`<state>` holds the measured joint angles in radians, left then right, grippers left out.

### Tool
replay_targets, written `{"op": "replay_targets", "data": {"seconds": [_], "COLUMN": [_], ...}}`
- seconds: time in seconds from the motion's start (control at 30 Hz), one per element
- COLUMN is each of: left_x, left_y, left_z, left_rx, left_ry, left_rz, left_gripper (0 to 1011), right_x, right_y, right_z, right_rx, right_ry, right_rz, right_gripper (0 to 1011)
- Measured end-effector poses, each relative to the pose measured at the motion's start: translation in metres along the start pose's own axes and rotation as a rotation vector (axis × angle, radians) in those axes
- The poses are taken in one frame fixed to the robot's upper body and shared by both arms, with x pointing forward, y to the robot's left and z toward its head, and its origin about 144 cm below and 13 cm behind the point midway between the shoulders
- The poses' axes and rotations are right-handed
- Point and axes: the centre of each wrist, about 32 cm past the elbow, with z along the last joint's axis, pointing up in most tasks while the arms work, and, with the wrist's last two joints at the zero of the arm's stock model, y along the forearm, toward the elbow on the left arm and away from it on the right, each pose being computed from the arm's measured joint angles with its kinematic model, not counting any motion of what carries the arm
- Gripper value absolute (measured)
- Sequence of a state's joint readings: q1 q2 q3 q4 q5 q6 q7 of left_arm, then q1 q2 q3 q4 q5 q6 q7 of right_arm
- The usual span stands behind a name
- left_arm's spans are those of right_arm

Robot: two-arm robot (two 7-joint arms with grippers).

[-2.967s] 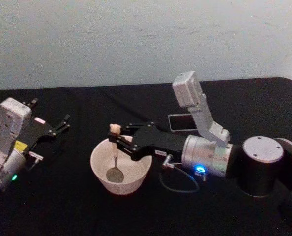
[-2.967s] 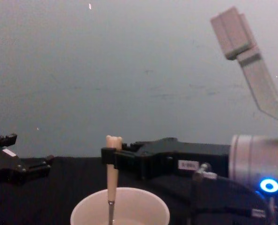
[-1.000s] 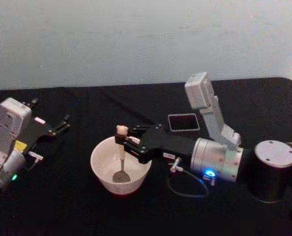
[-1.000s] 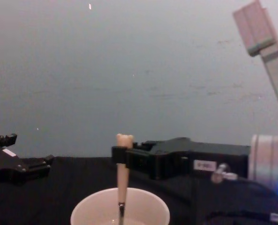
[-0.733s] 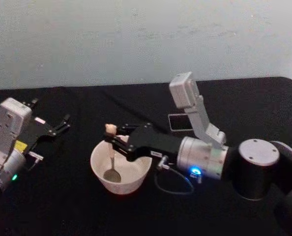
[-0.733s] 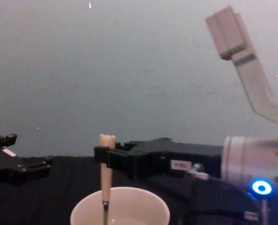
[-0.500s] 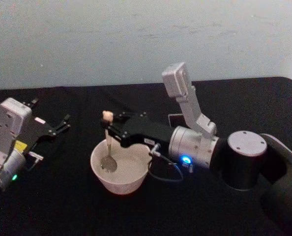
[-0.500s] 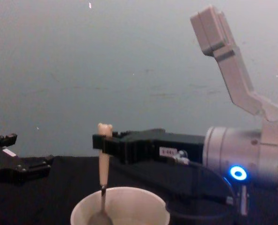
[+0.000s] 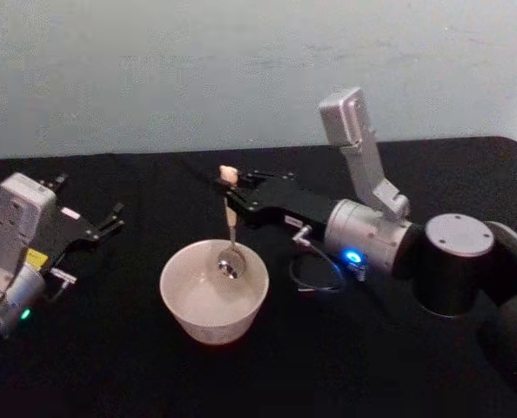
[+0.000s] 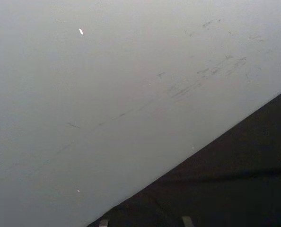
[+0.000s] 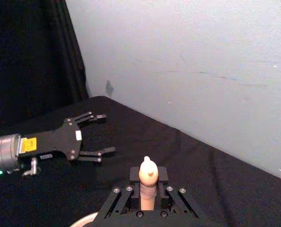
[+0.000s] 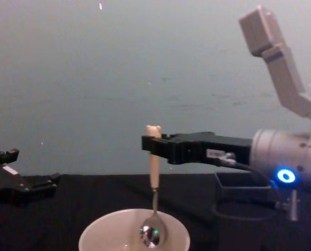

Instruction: Pick up the stirring spoon with one hand, stir inside the cup, then place it back in its original position.

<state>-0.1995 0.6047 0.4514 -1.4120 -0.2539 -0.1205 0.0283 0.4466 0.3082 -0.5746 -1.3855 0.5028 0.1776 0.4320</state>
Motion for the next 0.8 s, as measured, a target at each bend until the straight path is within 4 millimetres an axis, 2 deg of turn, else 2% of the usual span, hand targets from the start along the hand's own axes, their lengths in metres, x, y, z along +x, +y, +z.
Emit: {"op": "replay_targets", "data": {"seconds": [0.27, 0.47, 0.8], "left_x": [0.0, 0.0, 0.0], "left_y": [0.0, 0.0, 0.0], "left_z": [0.0, 0.0, 0.0], "left_rx": [0.0, 0.0, 0.0], "left_ry": [0.0, 0.0, 0.0], "left_rz": [0.0, 0.0, 0.0], "left_gripper": [1001, 1002, 1001], "right_x": [0.005, -0.005, -0.022], "right_y": [-0.025, -0.044, -0.048], "right_z": [0.002, 0.001, -0.005], "right_rx": [-0.009, -0.031, -0.059], "right_ry": [0.016, 0.029, 0.02], "right_rz": [0.02, 0.086, 0.168], "right_gripper": [224, 224, 225]}}
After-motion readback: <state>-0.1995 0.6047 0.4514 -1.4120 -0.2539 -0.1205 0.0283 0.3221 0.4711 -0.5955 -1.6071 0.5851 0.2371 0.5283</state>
